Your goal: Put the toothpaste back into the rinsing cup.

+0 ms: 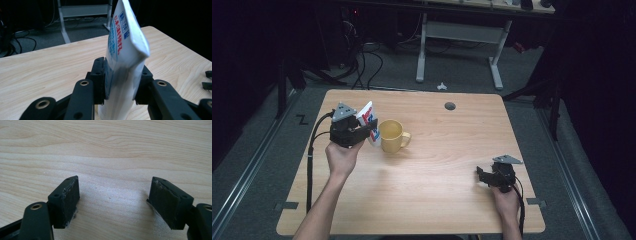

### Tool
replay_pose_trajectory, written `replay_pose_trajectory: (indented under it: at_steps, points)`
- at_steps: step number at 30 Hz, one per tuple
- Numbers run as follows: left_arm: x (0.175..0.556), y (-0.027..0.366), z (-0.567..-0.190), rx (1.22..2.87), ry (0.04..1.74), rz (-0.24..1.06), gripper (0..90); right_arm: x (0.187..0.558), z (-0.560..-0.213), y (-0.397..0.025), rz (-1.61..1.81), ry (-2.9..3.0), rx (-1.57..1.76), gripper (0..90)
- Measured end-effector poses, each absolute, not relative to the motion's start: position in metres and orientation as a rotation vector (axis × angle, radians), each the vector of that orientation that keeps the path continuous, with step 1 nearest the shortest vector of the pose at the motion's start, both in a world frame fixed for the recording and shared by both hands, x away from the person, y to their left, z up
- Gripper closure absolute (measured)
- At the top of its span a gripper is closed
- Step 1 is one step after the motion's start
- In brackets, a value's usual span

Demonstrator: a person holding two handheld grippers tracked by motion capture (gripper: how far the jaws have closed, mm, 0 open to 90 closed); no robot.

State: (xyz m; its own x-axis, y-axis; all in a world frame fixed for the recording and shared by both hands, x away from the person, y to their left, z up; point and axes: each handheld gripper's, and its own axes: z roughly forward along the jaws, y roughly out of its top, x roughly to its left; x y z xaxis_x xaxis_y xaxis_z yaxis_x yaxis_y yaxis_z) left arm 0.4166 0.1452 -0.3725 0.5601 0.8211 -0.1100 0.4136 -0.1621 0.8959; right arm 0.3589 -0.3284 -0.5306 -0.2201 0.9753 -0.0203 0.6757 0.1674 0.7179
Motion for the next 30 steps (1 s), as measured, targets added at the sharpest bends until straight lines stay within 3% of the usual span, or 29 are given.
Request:
replay_pose_trajectory:
  at_steps: [30]
  points:
    - [0.441, 0.120, -0.365, 1.804, 0.990, 0.496, 67.7, 0.359, -0.531, -0.328, 0.812, 1.963, 1.557, 24.5]
